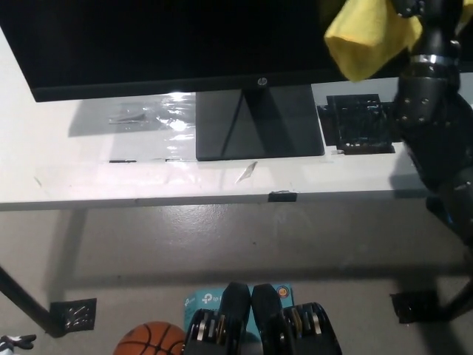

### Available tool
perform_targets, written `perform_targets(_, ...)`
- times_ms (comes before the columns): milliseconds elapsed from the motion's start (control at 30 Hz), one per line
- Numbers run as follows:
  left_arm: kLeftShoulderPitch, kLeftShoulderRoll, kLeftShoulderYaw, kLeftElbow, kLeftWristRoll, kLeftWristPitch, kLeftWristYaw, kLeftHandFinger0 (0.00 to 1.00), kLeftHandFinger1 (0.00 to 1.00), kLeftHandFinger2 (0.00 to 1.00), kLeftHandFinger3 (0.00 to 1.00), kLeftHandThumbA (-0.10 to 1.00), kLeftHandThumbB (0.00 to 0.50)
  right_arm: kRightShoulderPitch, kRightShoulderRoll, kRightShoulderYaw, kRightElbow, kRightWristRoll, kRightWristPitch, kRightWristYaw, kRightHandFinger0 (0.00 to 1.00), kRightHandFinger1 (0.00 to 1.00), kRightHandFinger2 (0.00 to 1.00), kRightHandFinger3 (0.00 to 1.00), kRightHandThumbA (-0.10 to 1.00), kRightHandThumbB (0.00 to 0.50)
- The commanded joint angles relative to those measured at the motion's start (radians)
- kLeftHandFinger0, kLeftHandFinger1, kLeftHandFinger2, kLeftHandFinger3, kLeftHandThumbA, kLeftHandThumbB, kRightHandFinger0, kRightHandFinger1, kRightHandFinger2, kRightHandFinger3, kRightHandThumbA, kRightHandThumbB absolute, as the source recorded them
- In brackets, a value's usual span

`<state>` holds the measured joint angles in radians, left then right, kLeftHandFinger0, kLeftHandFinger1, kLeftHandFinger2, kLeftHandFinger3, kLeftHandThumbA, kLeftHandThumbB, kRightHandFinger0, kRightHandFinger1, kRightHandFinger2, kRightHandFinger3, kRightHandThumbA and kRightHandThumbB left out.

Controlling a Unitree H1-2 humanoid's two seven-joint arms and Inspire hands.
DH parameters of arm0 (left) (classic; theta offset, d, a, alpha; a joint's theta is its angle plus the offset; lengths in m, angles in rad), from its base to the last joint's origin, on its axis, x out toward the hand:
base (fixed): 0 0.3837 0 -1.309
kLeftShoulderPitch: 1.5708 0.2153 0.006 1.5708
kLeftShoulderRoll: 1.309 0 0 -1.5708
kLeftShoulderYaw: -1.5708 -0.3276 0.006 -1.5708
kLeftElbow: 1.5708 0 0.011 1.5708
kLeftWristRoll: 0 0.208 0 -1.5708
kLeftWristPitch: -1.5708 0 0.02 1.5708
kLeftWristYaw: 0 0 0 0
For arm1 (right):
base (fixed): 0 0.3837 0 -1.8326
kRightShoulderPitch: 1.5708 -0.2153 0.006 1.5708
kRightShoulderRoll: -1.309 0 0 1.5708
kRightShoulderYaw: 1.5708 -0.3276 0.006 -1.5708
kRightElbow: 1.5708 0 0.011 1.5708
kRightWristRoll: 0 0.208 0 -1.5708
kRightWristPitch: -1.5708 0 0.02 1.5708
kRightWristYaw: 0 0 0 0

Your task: The robot uses its right hand to pick up the cloth kept in the middle of the desk and use it to wipe the monitor in the middle of the desk by swiping its screen twice

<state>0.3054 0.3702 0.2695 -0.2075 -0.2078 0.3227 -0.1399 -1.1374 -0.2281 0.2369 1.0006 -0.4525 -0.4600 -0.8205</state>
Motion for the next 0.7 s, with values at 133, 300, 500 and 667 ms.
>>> perform_targets(133,-0.009,0.013,-0.009,-0.031,0.004,0.002,-0.011,0.48,0.5,0.65,0.83,0.49,0.119,-0.159,0.073,0.013,0.044,-0.008,-0.01,-0.029,0.0,0.0,0.02,0.09,-0.1,0.154)
perform_targets(300,-0.012,0.014,-0.011,-0.018,-0.004,-0.005,-0.016,0.49,0.5,0.66,0.83,0.49,0.128,-0.194,0.139,0.031,0.063,-0.003,-0.01,-0.025,0.0,0.0,0.0,0.06,-0.1,0.141)
perform_targets(500,-0.01,0.015,-0.018,-0.028,0.001,0.001,-0.014,0.49,0.5,0.66,0.84,0.48,0.115,-0.213,0.216,0.063,0.086,-0.026,-0.01,-0.043,0.0,0.0,0.0,0.0,-0.1,0.192)
perform_targets(667,-0.013,0.02,-0.026,-0.032,0.016,-0.004,-0.01,0.48,0.51,0.68,0.83,0.48,0.108,-0.224,0.306,0.098,0.112,-0.027,-0.01,-0.044,0.0,0.0,0.0,0.0,-0.1,0.23)
